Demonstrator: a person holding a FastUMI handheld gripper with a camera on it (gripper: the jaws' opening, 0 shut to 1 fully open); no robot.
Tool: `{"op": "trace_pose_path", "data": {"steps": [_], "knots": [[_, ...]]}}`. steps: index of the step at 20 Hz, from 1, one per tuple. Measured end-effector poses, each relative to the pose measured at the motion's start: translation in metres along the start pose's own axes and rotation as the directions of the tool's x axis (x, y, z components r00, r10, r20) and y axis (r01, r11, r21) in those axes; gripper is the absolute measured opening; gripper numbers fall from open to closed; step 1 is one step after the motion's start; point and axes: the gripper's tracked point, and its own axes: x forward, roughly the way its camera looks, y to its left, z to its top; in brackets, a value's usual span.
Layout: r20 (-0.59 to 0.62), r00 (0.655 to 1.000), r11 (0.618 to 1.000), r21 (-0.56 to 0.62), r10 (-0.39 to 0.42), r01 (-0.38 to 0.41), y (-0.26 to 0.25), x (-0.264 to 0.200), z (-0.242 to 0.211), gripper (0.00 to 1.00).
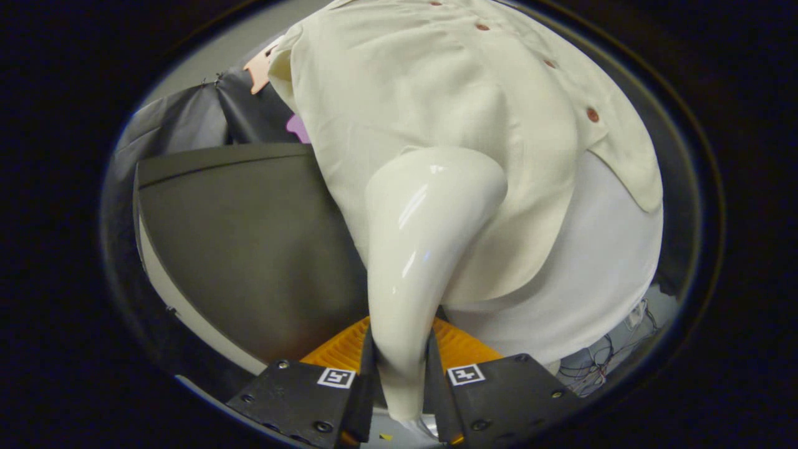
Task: Iron the clothes twice with a garment steamer, once on the left side and once on the right side.
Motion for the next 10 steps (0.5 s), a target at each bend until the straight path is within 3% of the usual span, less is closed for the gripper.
{"op": "trace_pose_path", "data": {"steps": [6, 10], "knots": [[0.029, 0.999, 1.0, 0.003, -0.02, 0.02, 0.001, -0.01, 0.007, 0.4], [0.083, 0.996, 0.999, -0.047, -0.017, 0.021, 0.016, -0.041, 0.055, 0.4]]}}
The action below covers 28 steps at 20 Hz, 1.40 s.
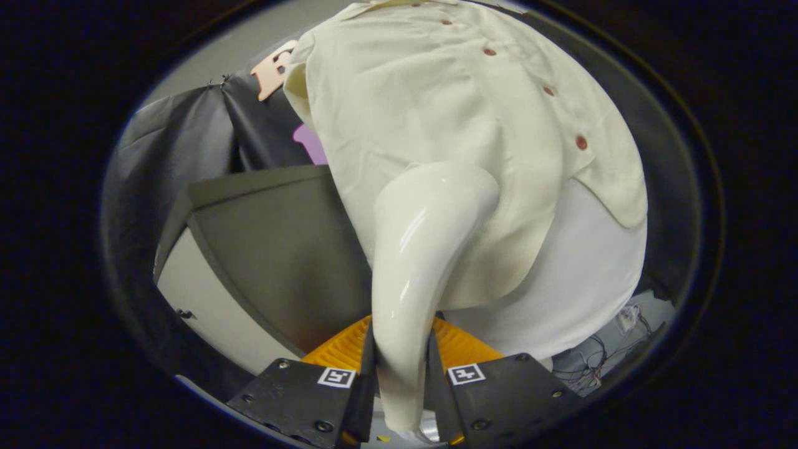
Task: Iron the clothes twice with a garment steamer, once on the left side and once on the right side.
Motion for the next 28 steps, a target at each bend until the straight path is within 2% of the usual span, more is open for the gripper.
{"op": "trace_pose_path", "data": {"steps": [9, 15, 18, 20, 23, 28], "knots": [[0.155, 0.988, 0.988, -0.155, 0.016, 0.008, 0.018, -0.102, 0.161, 0.39], [0.231, 0.973, 0.978, -0.205, 0.006, 0.042, -0.003, -0.151, 0.238, 0.39], [0.273, 0.962, 0.976, -0.209, 0.003, 0.056, -0.018, -0.155, 0.275, 0.39], [0.305, 0.952, 0.98, -0.178, -0.028, 0.086, -0.04, -0.152, 0.3, 0.39], [0.362, 0.929, 0.987, -0.106, -0.073, 0.119, -0.07, -0.14, 0.331, 0.39], [0.416, 0.898, 0.988, 0.015, -0.144, 0.152, -0.115, -0.113, 0.355, 0.39]]}}
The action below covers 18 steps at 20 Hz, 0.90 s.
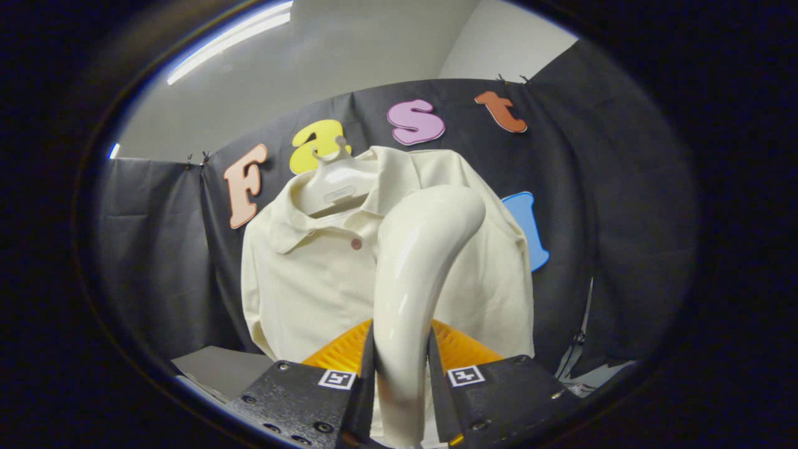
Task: Iron the clothes twice with a garment steamer, once on the left side and once on the right side.
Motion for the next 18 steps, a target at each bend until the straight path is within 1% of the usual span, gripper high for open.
{"op": "trace_pose_path", "data": {"steps": [2, 5, 8, 13, 18], "knots": [[0.033, 0.999, 1.0, 0.029, -0.008, 0.007, -0.007, 0.011, 0.006, 0.39], [0.079, 0.997, 0.996, 0.082, 0.019, -0.025, -0.005, 0.024, 0.015, 0.4], [0.077, 0.996, 0.994, 0.099, 0.037, -0.044, -0.008, 0.032, 0.003, 0.4], [0.086, 0.995, 0.991, 0.124, 0.048, -0.058, -0.018, 0.03, -0.011, 0.4], [0.063, 0.997, 0.988, 0.145, 0.046, -0.055, -0.032, 0.025, -0.042, 0.4]]}}
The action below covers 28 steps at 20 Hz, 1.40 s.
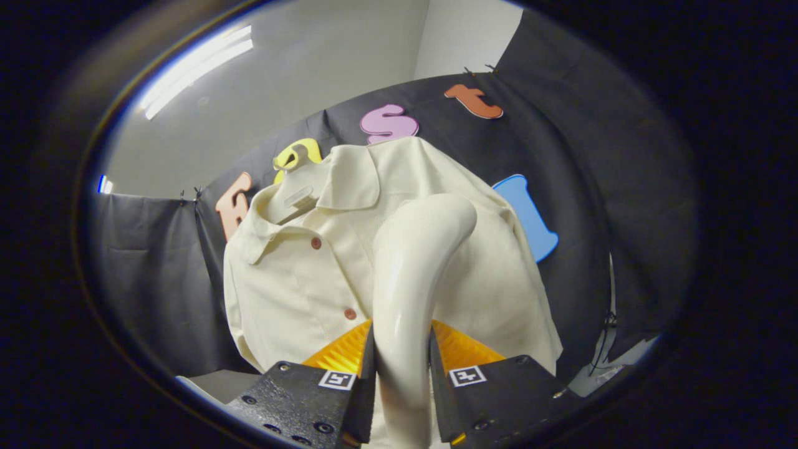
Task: Iron the clothes twice with a garment steamer, once on the left side and once on the right side.
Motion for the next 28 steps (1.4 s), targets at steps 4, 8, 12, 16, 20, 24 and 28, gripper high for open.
{"op": "trace_pose_path", "data": {"steps": [4, 8, 12, 16, 20, 24, 28], "knots": [[-0.035, 0.999, 1.0, 0.026, -0.008, 0.009, -0.017, -0.006, -0.027, 0.4], [-0.045, 0.999, 0.998, 0.064, -0.019, 0.022, -0.036, -0.013, -0.05, 0.4], [-0.065, 0.998, 0.995, 0.098, -0.006, 0.013, -0.055, -0.025, -0.078, 0.4], [-0.08, 0.997, 0.99, 0.144, 0.002, 0.01, -0.073, -0.032, -0.105, 0.4], [-0.089, 0.996, 0.978, 0.207, 0.015, 0.004, -0.088, -0.041, -0.132, 0.4], [-0.106, 0.994, 0.972, 0.234, -0.001, 0.026, -0.106, -0.053, -0.158, 0.4], [-0.143, 0.99, 0.968, 0.246, -0.01, 0.045, -0.12, -0.065, -0.184, 0.4]]}}
